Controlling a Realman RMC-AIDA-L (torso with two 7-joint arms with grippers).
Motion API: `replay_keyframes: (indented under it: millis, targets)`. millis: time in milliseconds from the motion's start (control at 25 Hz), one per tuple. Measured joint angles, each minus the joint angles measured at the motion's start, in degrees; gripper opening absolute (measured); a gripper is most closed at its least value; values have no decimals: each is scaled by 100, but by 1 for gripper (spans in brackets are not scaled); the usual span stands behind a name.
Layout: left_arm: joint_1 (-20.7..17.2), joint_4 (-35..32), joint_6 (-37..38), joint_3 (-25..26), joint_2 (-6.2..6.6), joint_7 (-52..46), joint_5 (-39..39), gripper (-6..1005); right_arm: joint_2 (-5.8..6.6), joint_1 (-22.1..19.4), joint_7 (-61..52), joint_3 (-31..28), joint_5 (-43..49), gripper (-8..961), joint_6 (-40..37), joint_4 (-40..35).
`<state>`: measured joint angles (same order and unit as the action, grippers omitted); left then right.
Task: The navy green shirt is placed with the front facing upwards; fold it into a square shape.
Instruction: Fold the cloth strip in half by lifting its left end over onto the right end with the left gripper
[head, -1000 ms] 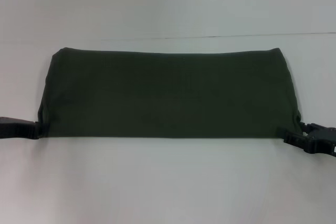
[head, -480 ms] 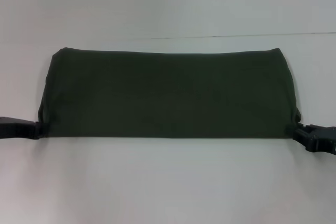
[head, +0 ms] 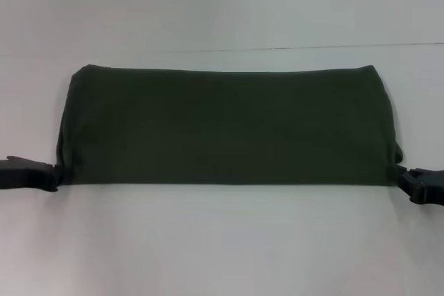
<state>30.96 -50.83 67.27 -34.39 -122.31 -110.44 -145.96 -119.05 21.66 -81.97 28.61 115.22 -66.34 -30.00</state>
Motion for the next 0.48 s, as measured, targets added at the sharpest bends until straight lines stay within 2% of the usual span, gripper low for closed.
replay_keyframes:
  millis: [280, 480]
  targets:
    - [-106, -135, 184, 110, -14, 286, 92, 46, 14, -95, 186, -34, -37, 29, -211, -22]
    - [-460, -647, 667, 247, -129, 710, 656, 45, 14, -236, 562, -265, -51, 30, -639, -31]
